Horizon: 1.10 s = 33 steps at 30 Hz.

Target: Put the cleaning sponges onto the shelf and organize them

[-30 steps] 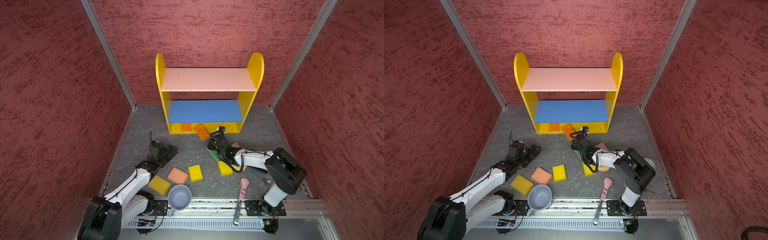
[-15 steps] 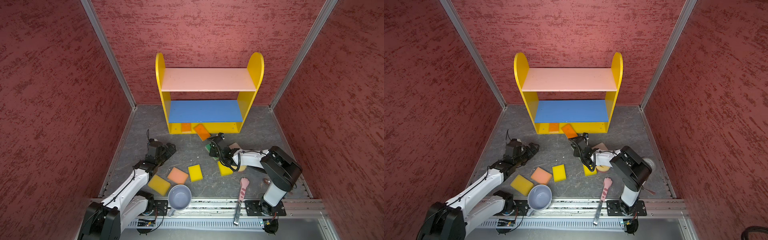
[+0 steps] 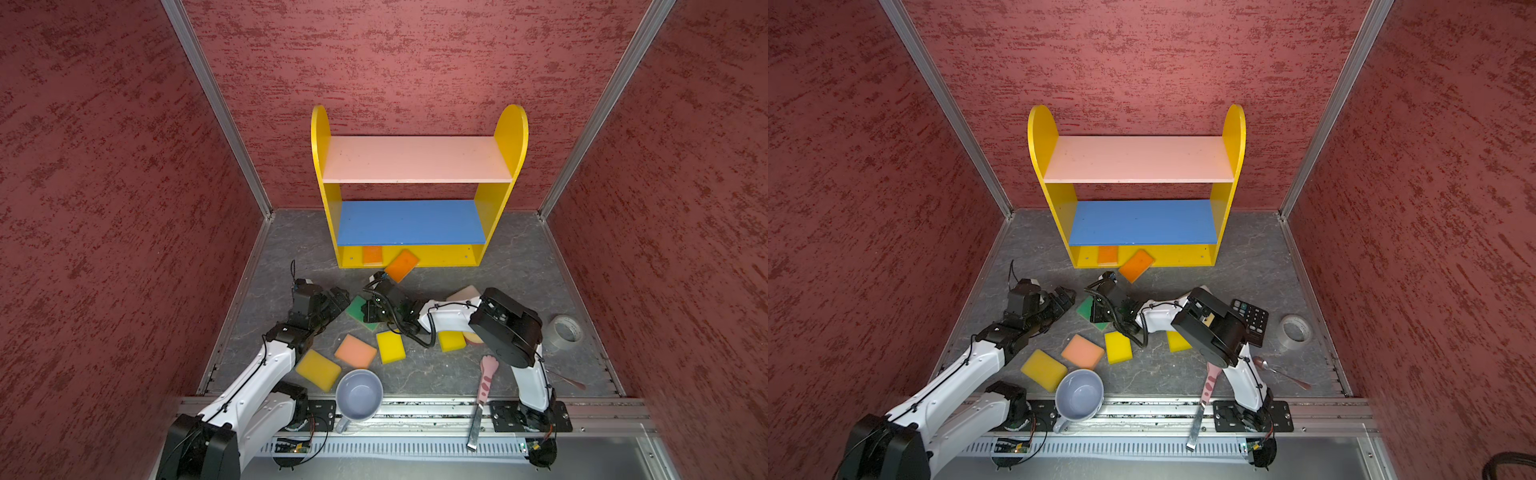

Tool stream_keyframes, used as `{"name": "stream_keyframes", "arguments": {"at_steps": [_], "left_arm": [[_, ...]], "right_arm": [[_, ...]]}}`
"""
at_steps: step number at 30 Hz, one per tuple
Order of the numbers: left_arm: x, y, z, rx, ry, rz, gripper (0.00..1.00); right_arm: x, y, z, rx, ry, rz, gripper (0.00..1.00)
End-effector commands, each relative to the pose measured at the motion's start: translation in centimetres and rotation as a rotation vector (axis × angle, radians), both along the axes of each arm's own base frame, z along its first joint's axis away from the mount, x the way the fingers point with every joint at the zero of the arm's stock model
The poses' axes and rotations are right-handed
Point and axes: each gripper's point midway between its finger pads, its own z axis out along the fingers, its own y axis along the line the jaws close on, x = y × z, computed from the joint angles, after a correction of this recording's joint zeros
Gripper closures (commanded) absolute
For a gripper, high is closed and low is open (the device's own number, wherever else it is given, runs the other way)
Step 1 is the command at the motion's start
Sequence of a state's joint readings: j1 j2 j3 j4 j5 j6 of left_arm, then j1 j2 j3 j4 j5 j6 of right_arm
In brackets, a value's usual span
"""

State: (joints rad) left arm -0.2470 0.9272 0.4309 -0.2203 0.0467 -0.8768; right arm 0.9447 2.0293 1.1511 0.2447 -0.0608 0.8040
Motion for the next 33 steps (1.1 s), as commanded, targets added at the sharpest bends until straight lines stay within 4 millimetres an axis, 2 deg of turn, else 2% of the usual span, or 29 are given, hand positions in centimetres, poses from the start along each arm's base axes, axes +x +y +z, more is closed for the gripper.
{"name": "stream_keyframes", "arguments": {"at_steps": [1, 3, 5, 8, 11, 18, 23, 27, 33], "left_arm": [[0.5, 0.3, 1.1, 0.019, -0.03, -0.001, 0.02], [0.6, 0.3, 1.1, 0.015, -0.033, -0.001, 0.02], [0.6, 0.3, 1.1, 0.009, -0.034, 0.001, 0.02], [0.6, 0.4, 1.0, 0.011, -0.032, -0.003, 0.02], [0.7, 0.5, 1.0, 0.007, -0.031, -0.002, 0.02], [0.6, 0.6, 1.1, -0.002, -0.027, -0.003, 0.02], [0.3, 1.0, 0.8, -0.002, -0.022, 0.009, 0.02], [0.3, 1.1, 0.6, -0.003, -0.018, 0.013, 0.02], [0.5, 1.0, 0.2, -0.01, -0.01, 0.009, 0.02]], "right_arm": [[2.2, -2.9, 4.5, 0.115, -0.054, -0.096, 1.0], [2.7, -5.7, 4.9, 0.152, -0.045, -0.163, 1.0], [3.0, -8.4, 4.5, 0.166, -0.02, -0.221, 1.0], [3.3, -11.0, 3.5, 0.162, 0.002, -0.279, 1.0], [3.7, -10.7, 3.0, 0.179, 0.012, -0.265, 1.0], [5.5, -7.1, 1.6, 0.319, 0.066, -0.231, 1.0], [6.5, -6.3, -0.3, 0.36, 0.102, -0.272, 1.0], [7.7, -6.9, -1.7, 0.336, 0.094, -0.337, 1.0], [10.0, -9.3, -2.6, 0.333, 0.036, -0.443, 1.0]]}}
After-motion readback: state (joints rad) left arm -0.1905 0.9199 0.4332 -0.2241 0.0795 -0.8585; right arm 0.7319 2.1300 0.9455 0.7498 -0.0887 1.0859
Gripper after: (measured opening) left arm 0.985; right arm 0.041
